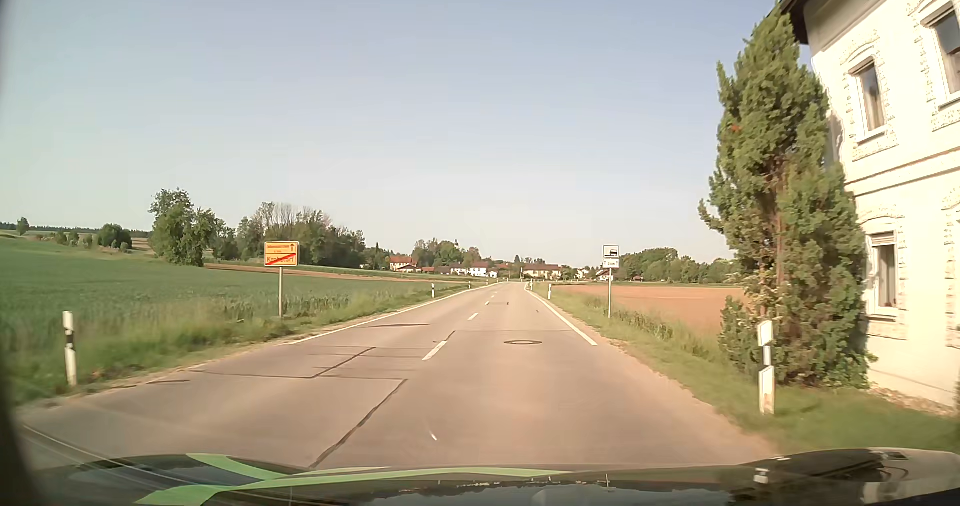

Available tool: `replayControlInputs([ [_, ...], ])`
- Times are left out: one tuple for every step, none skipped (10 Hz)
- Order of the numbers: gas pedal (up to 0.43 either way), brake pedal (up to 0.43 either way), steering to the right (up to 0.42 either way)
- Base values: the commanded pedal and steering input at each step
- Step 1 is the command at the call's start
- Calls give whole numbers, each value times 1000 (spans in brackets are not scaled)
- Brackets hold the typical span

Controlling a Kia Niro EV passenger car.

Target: Follow the waypoints while adhering to traffic rules and regulations

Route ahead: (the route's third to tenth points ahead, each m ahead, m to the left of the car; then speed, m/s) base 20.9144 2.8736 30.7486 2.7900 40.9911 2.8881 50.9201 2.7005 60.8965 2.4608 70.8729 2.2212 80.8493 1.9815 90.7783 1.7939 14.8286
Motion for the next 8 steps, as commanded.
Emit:
replayControlInputs([
  [138, 0, 2],
  [138, 0, 2],
  [150, 0, 1],
  [169, 0, 1],
  [177, 0, 1],
  [189, 0, 1],
  [197, 0, 1],
  [197, 0, 1],
])
